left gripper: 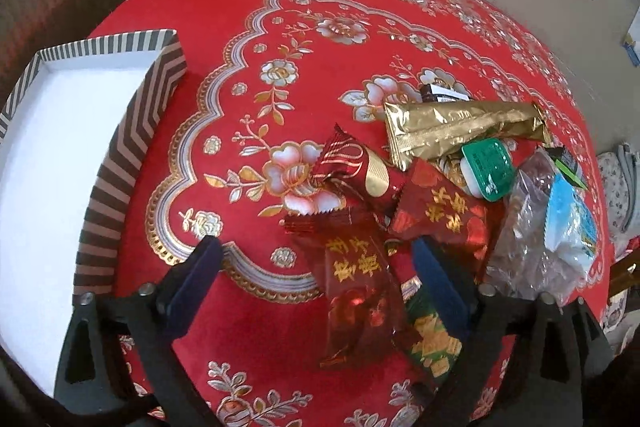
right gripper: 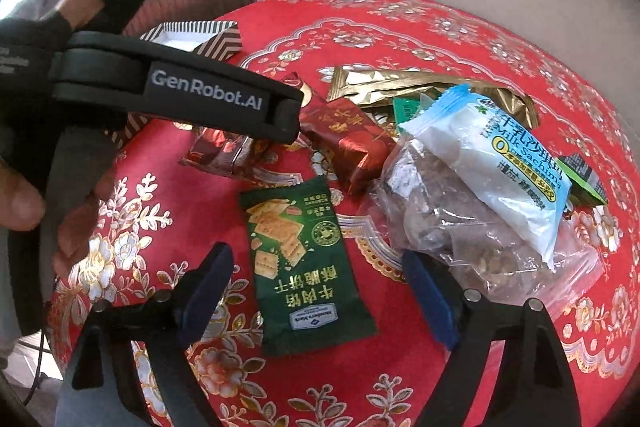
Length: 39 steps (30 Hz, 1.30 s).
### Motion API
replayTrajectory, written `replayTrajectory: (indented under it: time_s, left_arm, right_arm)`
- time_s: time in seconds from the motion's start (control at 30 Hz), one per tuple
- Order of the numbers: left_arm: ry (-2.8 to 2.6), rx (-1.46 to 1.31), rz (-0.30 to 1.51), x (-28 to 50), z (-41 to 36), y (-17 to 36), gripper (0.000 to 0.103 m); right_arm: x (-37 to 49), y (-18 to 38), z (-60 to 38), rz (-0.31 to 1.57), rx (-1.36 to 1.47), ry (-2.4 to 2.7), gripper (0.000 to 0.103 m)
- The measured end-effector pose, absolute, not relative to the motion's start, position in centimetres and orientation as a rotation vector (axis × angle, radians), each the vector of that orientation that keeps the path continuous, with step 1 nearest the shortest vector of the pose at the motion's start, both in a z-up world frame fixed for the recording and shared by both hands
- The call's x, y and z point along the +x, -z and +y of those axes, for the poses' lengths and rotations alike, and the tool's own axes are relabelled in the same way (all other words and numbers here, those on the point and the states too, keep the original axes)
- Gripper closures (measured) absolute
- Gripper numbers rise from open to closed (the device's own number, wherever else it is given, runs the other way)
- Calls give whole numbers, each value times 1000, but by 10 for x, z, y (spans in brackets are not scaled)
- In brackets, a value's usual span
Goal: Organize snacks
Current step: 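Grasp the red candy packet with the left tool while the right tool grasps the green cracker packet, then carry both packets over the white tray and open both tools to release them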
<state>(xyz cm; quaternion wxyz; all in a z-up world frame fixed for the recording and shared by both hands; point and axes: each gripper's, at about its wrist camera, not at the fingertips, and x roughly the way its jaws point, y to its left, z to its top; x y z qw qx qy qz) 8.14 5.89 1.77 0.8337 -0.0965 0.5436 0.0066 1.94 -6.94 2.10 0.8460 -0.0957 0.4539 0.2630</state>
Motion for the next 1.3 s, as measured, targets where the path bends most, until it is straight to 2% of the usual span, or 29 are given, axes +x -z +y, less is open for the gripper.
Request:
replayTrajectory:
  time_s: [0.57,0.8,0.87,0.9,0.93,1.0,1.3]
  left_arm:
    - [6,-183,1156,81,65,-17,8]
    - [7,-118,1138,83,50,-15,9]
    - [-10,-80,1118,82,49,-16,23]
    - [-22,-57,1101,81,48,-18,40]
    - [-30,-35,1086,80,47,-19,54]
    - [-11,-27,1081,77,47,-19,54]
    - [2,-1,1002,39,49,-33,56]
  right_arm:
    - [24,-20,-65,965,-195,-586,19]
    - [22,-21,-72,939,-211,-557,39]
    - [19,-21,-72,931,-227,-556,43]
    - [17,-21,-72,928,-231,-555,45]
    - [15,-22,-72,926,-227,-560,54]
    - [11,-23,-75,925,-205,-565,58]
    - [-19,-30,-90,871,-145,-507,58]
